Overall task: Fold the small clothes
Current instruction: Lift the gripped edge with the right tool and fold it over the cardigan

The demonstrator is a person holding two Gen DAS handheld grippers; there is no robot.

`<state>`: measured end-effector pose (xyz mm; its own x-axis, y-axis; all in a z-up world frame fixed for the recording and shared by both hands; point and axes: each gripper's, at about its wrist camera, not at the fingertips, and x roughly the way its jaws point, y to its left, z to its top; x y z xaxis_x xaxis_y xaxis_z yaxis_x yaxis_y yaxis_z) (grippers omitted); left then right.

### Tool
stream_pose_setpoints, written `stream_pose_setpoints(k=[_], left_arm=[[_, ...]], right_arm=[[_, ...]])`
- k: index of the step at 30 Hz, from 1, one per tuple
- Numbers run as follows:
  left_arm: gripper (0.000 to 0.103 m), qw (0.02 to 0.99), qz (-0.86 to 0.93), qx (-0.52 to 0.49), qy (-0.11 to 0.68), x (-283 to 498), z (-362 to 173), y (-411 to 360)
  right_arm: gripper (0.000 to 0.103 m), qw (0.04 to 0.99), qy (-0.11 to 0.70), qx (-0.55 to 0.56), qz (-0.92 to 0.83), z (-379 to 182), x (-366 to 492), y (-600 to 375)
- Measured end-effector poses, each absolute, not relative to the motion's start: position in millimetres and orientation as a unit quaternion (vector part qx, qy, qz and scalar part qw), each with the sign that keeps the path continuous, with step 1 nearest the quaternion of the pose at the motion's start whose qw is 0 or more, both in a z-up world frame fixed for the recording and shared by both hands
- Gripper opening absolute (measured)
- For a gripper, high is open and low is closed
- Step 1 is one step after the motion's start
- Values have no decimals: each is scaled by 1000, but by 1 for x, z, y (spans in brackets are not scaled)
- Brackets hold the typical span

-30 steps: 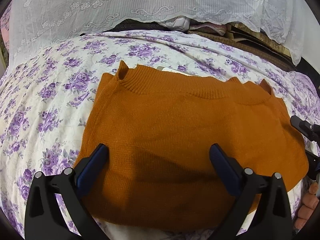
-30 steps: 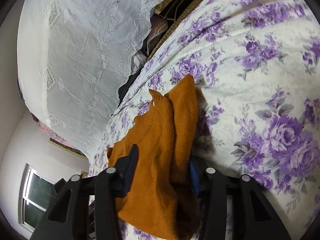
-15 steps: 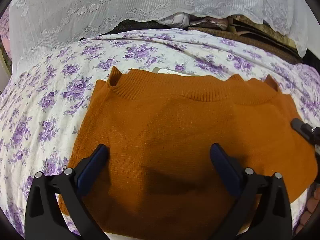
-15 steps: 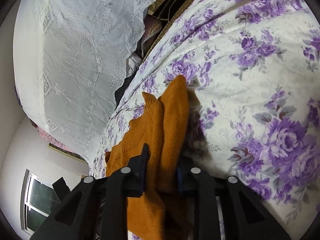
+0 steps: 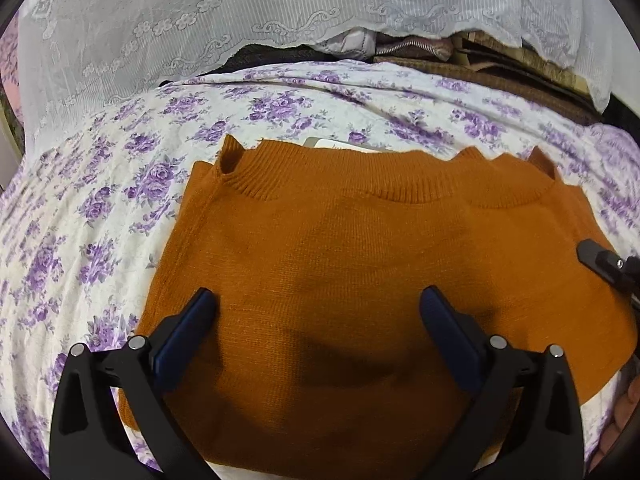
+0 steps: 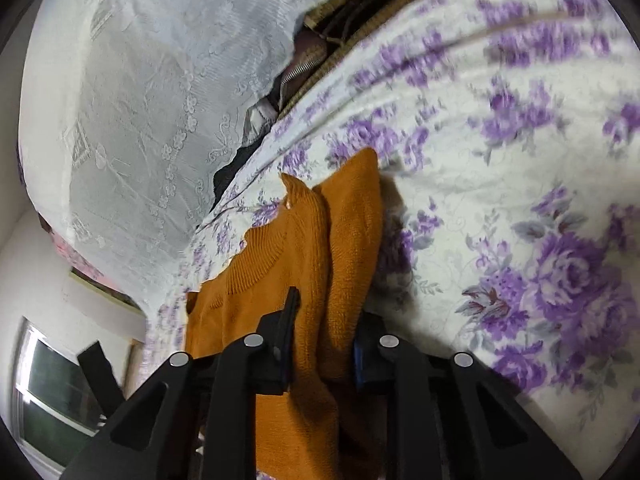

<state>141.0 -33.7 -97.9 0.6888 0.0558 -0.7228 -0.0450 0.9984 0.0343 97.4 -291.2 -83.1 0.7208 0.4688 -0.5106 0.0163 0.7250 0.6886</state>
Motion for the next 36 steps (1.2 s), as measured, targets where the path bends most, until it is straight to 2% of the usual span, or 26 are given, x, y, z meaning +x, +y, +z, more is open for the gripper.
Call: stream_pose_setpoints(k=[4, 21, 26, 29, 36], left_arm=[[98, 923, 4, -24, 385, 134, -94, -24], [98, 929, -17, -46, 366, 121, -80, -1], [98, 940, 45, -39, 336, 116, -64, 31], [98, 933, 76, -43, 348, 117, -66, 56], [98, 912, 72, -129, 382, 116, -78, 110]], right_arm=[[22, 878, 336, 321, 111, -72, 89, -283], [22, 912, 333, 227, 76, -15, 84, -220], [22, 915, 340, 209, 64, -8, 84, -208], [21, 914, 342, 211, 62, -1, 84, -204], [18, 910, 346, 218, 63, 13, 87, -194]])
